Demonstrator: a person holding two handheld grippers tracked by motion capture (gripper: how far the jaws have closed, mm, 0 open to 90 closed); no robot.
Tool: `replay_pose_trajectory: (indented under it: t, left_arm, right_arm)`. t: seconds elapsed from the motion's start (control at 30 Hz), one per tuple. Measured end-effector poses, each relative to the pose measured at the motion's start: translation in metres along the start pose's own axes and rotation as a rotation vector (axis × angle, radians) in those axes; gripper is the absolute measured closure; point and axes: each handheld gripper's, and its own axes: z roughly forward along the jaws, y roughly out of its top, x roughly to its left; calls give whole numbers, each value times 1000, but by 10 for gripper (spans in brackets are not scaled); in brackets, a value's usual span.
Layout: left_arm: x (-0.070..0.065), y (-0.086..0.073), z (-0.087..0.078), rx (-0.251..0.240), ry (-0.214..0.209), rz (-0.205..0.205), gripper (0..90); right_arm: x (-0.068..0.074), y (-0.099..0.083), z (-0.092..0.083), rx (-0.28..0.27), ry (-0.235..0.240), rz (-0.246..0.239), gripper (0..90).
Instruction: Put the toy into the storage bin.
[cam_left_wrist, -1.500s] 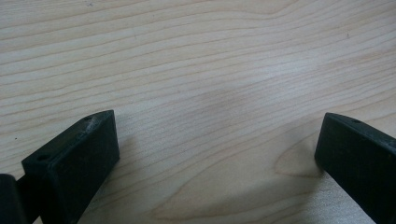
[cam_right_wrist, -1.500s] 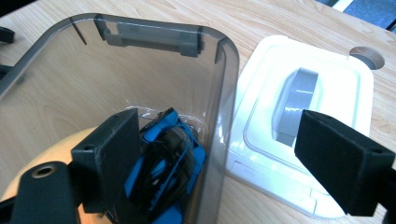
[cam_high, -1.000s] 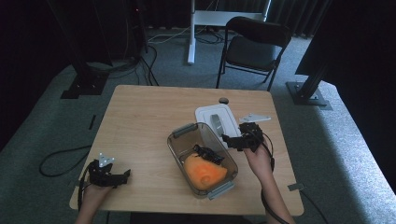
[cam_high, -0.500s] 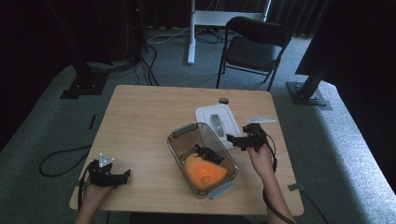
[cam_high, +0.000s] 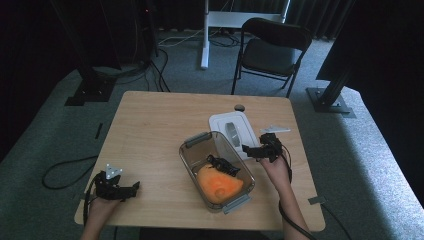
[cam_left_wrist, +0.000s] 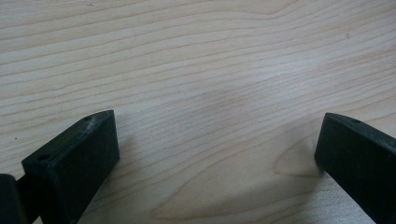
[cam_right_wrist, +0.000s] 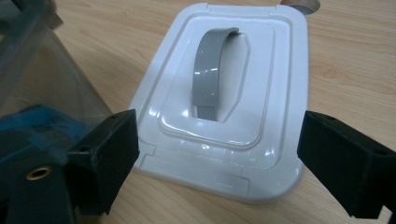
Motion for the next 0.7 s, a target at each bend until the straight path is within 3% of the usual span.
replay_pose_trajectory:
  t: [0.07, 0.47, 0.53, 0.7]
  left_arm:
    - [0, 0, 0, 0, 0, 0, 2]
    - [0, 0, 0, 0, 0, 0, 2]
    - [0, 0, 0, 0, 0, 0, 2]
    - [0, 0, 0, 0, 0, 0, 2]
  right_arm:
    - [0, 0, 5, 15, 14, 6, 122]
    - [0, 6, 20, 22, -31, -2, 122]
    - [-1, 8, 22, 25, -10, 10, 122]
    - [-1, 12, 29, 21, -18, 23, 122]
